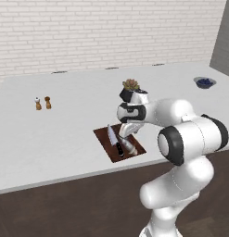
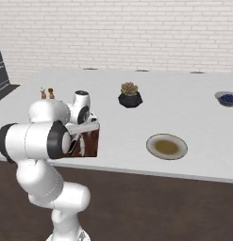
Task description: Pick up the knife from the drawer and place it on the cutting board. Then place the meat from the plate to the cutting board.
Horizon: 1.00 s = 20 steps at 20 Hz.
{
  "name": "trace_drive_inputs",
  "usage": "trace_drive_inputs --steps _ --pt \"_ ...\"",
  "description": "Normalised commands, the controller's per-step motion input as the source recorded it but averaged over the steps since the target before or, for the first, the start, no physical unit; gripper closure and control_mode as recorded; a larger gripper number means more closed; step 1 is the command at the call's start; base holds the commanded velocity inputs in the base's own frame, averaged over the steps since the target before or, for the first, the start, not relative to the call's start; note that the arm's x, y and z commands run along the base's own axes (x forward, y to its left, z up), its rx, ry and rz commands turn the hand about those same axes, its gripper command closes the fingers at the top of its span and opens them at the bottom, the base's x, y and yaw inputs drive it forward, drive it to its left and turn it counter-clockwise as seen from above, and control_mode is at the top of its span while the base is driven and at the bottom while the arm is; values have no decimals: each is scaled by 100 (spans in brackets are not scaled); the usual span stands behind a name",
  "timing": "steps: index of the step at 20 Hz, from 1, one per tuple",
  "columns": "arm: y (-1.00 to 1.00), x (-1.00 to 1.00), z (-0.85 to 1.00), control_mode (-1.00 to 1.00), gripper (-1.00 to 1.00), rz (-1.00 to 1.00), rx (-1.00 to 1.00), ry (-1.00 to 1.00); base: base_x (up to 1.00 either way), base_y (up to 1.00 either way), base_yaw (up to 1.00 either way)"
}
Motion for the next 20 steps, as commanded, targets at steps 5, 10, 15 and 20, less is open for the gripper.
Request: trace_drive_inputs --steps 5,10,15,20 --pt "-3 -61 100 -100 -100 0 0 -7 0 0 0" --pt "2 -92 100 -100 -100 0 0 -10 0 0 0" --pt "42 -100 75 -100 -100 0 -6 -6 0 0 0" --pt "93 -100 0 -100 -100 0 -19 -7 0 0 0"
